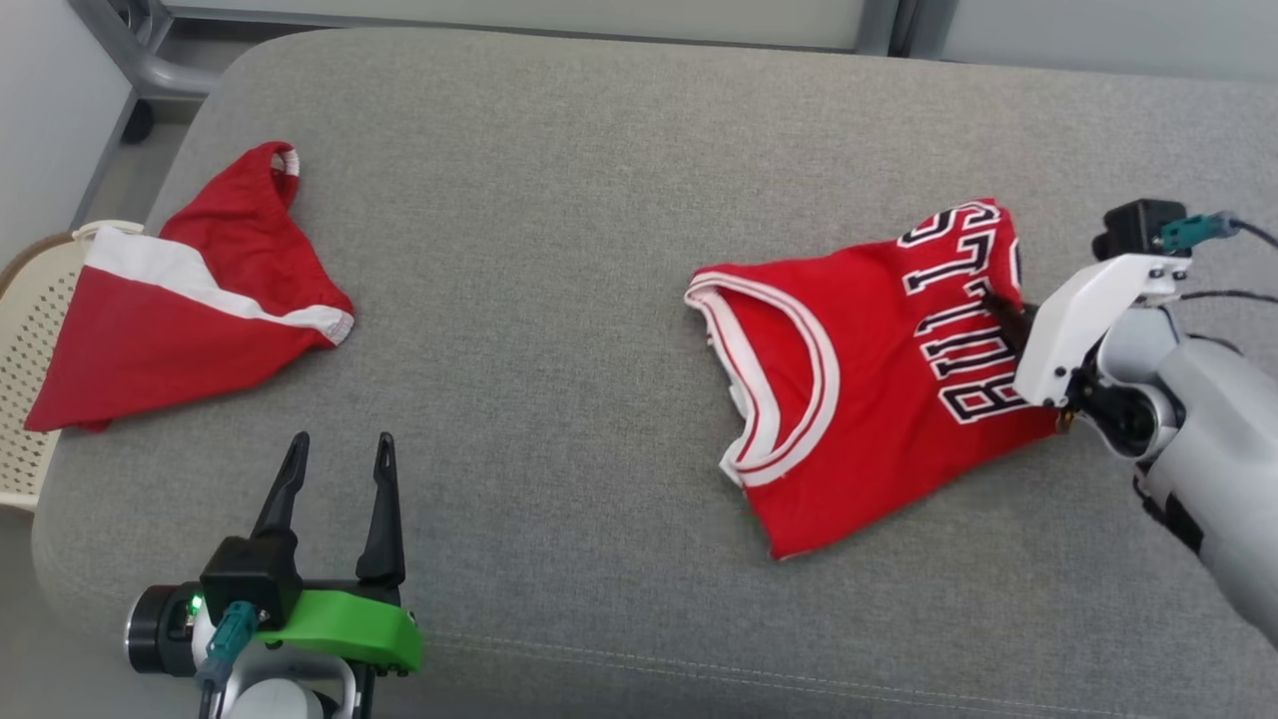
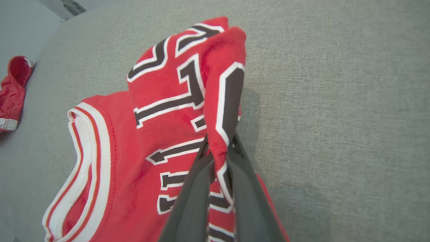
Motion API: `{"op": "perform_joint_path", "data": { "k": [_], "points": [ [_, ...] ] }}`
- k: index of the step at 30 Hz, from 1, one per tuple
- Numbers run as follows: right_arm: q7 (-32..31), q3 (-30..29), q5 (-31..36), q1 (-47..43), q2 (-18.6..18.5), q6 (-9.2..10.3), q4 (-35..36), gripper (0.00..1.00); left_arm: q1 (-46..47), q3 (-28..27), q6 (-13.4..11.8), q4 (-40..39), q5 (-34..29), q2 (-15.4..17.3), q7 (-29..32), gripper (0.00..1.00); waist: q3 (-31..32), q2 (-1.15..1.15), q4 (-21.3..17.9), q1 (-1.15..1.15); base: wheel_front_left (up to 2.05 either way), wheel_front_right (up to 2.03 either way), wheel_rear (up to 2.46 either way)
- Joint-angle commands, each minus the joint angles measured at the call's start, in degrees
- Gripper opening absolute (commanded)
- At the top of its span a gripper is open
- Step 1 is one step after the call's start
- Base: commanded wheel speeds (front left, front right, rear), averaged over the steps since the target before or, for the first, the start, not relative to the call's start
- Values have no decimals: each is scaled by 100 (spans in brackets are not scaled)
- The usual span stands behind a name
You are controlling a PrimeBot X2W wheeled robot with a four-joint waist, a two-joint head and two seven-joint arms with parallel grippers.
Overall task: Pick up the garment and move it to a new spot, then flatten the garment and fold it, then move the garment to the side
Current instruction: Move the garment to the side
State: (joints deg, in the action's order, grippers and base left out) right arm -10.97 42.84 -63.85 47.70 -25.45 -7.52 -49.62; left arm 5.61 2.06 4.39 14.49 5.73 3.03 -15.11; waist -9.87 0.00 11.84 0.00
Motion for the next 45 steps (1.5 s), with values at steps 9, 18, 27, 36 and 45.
{"op": "perform_joint_path", "data": {
  "k": [9,18,27,36,45],
  "points": [
    [150,99,94,892,-668,6,-611,0,270,-72,90,-181,-119,53,9,100,-620,0,-316,0,0,0,0],
    [245,210,169,1398,-1119,6,-894,0,401,-135,130,-278,-186,137,9,100,-1008,0,-575,0,0,0,0],
    [289,341,316,1910,-1563,6,-1179,0,495,-177,159,-429,-240,224,9,100,-1340,0,-747,0,0,0,0],
    [381,409,462,2390,-1894,7,-1433,0,577,-213,163,-508,-254,260,9,100,-1597,0,-747,0,0,0,0],
    [446,553,599,2554,-1894,7,-1646,0,551,-264,152,-490,-256,266,9,100,-1642,0,-698,0,0,0,0]
  ]
}}
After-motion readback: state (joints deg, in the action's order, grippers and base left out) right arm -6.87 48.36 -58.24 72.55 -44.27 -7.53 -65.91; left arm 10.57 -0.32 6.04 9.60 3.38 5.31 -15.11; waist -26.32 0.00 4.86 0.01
